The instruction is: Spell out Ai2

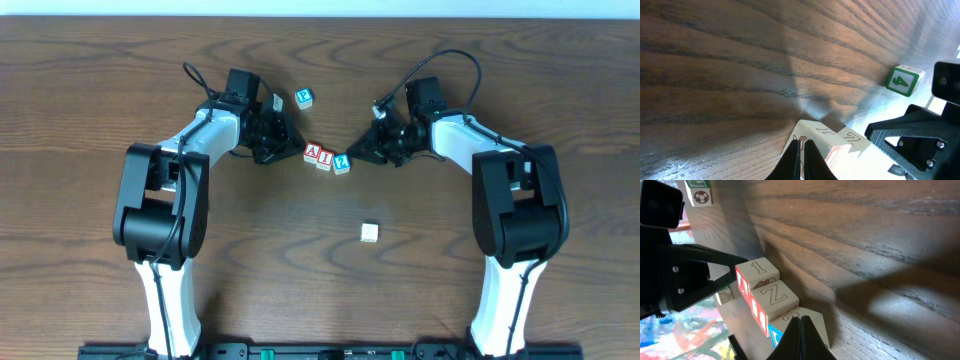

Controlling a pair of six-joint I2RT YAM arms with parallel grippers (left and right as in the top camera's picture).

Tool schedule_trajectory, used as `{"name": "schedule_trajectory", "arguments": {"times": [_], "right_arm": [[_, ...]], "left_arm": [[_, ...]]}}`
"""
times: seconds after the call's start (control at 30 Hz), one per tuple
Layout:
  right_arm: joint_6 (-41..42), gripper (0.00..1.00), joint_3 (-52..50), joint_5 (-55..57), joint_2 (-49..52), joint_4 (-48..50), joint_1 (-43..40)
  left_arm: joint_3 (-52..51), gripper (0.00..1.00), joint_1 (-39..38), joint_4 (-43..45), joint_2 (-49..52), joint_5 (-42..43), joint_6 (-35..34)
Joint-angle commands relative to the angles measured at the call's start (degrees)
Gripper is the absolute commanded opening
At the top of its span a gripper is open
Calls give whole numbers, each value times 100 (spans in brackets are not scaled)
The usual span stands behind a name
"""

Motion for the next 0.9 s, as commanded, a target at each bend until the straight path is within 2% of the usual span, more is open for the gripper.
{"name": "schedule_trajectory", "arguments": {"times": [0.0,0.23,0.47,0.63,0.87], "right_arm": [[146,2,-4,-48,118,7,44],[144,2,-2,-28,118,0,-24],[46,2,-2,-20,98,-452,-44],[-214,2,13,546,-74,-1062,-33],[-402,2,17,1373,-708,-1353,-42]], "left_arm": [[66,6,-2,-66,103,105,-22],[66,6,-2,-155,103,101,63],[66,6,-2,-166,103,96,131],[66,6,0,-164,103,74,195],[66,6,4,-162,103,74,195]]}}
